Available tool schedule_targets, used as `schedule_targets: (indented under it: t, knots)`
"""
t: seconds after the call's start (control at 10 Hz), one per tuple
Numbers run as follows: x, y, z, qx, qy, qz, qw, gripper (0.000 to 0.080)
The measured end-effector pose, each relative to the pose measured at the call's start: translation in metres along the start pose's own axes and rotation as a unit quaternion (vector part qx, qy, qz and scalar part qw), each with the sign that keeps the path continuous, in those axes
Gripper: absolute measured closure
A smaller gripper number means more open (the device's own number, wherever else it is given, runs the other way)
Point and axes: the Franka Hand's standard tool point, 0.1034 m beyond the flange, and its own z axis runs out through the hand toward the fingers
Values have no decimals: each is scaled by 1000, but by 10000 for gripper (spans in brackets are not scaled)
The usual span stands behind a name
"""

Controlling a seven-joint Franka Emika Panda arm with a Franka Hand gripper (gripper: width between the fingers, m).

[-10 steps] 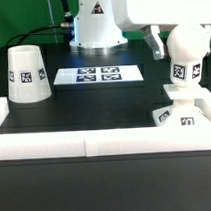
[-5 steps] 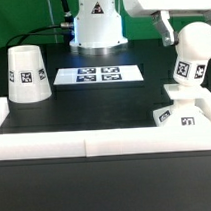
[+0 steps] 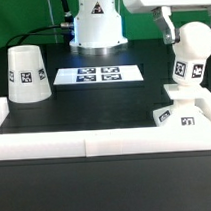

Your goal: Assemble lamp

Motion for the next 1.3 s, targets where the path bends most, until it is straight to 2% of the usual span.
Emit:
schedule_targets:
  t: [0.1,0.4,1.1,1.2,1.3]
  knots:
    - [1,-2,-1,15,-38,3,999,100]
    - [-5,-6,2,41,-129,7,991,100]
    - [-3,-2,9,33,-107,7,994,100]
    - [-3,-2,9,34,-107,7,994,189]
    - [-3,-2,9,34,-107,7,994,222]
